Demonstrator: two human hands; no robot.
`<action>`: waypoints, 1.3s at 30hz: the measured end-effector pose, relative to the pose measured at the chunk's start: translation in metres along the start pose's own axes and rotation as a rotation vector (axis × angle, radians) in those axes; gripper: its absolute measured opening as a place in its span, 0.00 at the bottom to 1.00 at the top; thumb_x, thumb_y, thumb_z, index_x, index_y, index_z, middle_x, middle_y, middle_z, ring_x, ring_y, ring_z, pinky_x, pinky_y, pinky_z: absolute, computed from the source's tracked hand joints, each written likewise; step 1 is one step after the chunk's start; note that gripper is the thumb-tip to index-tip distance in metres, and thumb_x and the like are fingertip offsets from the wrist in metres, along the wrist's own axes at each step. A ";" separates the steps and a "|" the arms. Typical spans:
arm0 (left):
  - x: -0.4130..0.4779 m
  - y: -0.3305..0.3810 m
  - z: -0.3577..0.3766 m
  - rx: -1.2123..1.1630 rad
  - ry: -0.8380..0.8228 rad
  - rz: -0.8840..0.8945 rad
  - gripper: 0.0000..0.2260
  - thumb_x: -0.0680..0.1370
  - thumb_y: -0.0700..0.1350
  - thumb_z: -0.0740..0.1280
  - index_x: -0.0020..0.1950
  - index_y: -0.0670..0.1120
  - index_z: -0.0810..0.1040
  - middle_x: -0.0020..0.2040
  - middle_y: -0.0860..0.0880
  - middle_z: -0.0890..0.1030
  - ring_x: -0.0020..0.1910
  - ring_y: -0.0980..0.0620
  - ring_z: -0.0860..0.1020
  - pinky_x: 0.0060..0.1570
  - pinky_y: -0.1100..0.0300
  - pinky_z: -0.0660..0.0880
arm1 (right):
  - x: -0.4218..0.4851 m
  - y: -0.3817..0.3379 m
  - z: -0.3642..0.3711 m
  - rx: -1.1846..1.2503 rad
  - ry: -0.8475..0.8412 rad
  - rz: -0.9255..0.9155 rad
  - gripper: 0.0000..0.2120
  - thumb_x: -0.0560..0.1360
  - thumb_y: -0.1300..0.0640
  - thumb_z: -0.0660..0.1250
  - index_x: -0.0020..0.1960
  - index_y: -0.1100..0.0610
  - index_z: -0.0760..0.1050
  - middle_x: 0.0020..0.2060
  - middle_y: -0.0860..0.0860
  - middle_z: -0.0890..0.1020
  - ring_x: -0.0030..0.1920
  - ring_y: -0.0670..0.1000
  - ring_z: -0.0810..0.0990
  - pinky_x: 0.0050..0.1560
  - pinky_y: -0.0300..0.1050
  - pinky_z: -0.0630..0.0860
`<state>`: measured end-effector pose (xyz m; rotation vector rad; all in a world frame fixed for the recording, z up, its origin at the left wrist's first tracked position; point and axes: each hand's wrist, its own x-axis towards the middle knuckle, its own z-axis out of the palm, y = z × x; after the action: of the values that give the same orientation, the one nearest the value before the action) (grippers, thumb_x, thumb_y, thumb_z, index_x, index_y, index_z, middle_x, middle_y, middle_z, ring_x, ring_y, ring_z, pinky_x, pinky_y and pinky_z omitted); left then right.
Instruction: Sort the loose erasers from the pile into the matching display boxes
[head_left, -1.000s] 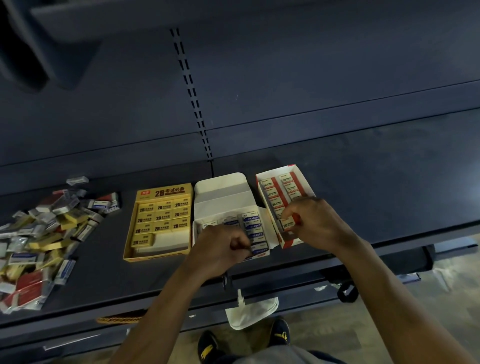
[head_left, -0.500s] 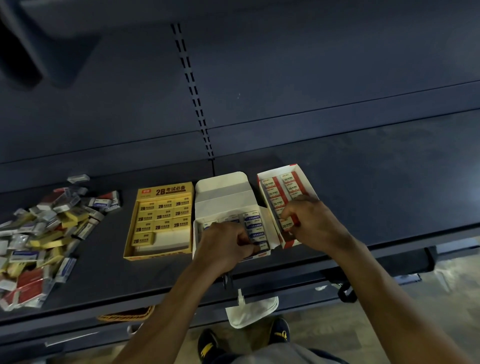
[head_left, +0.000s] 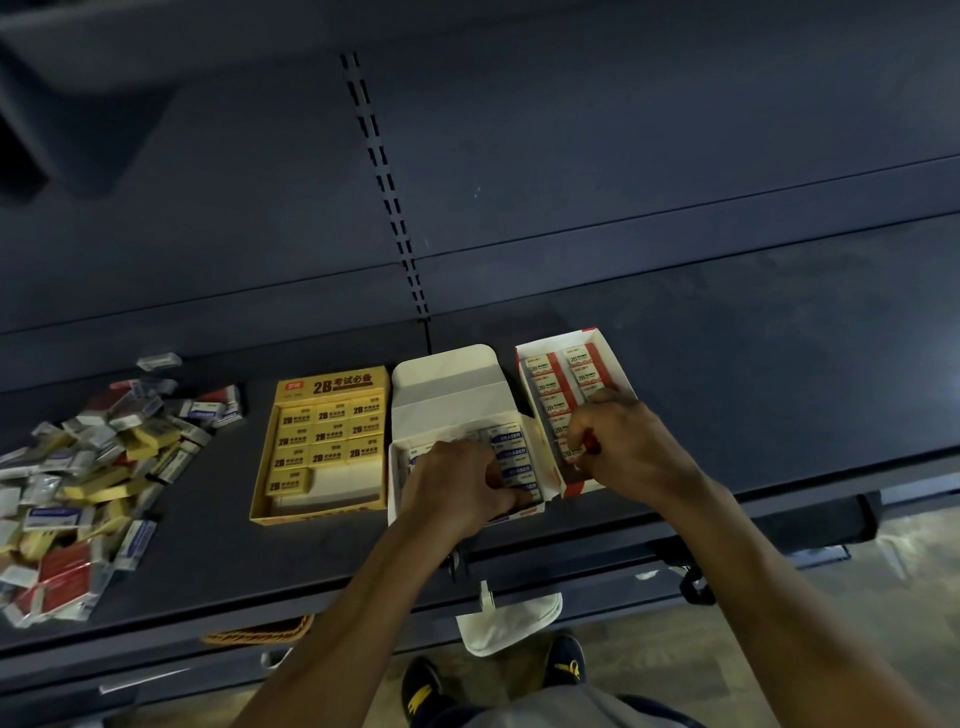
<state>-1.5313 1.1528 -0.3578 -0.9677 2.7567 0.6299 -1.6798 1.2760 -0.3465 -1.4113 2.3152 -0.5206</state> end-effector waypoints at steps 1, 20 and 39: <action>0.000 0.000 0.000 -0.012 -0.006 -0.001 0.13 0.71 0.59 0.70 0.48 0.51 0.78 0.45 0.53 0.81 0.42 0.56 0.76 0.41 0.62 0.73 | 0.000 -0.001 0.000 -0.003 -0.002 0.001 0.05 0.72 0.62 0.71 0.47 0.59 0.78 0.61 0.53 0.75 0.64 0.54 0.73 0.59 0.46 0.76; -0.022 -0.011 -0.008 -0.154 0.267 0.037 0.08 0.75 0.55 0.67 0.44 0.51 0.81 0.42 0.55 0.83 0.41 0.57 0.79 0.46 0.58 0.76 | 0.000 -0.037 -0.007 -0.041 0.208 -0.037 0.07 0.76 0.55 0.65 0.51 0.53 0.80 0.49 0.49 0.83 0.48 0.49 0.81 0.45 0.36 0.73; -0.095 -0.139 -0.039 -0.161 0.567 0.075 0.12 0.69 0.48 0.67 0.52 0.48 0.80 0.48 0.50 0.82 0.45 0.48 0.80 0.40 0.56 0.79 | 0.024 -0.177 0.086 0.137 0.102 -0.323 0.08 0.70 0.60 0.70 0.50 0.53 0.80 0.49 0.50 0.81 0.50 0.53 0.79 0.48 0.49 0.78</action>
<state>-1.3704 1.0914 -0.3429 -1.2454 3.2853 0.6849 -1.5129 1.1689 -0.3362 -1.7355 2.0871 -0.8447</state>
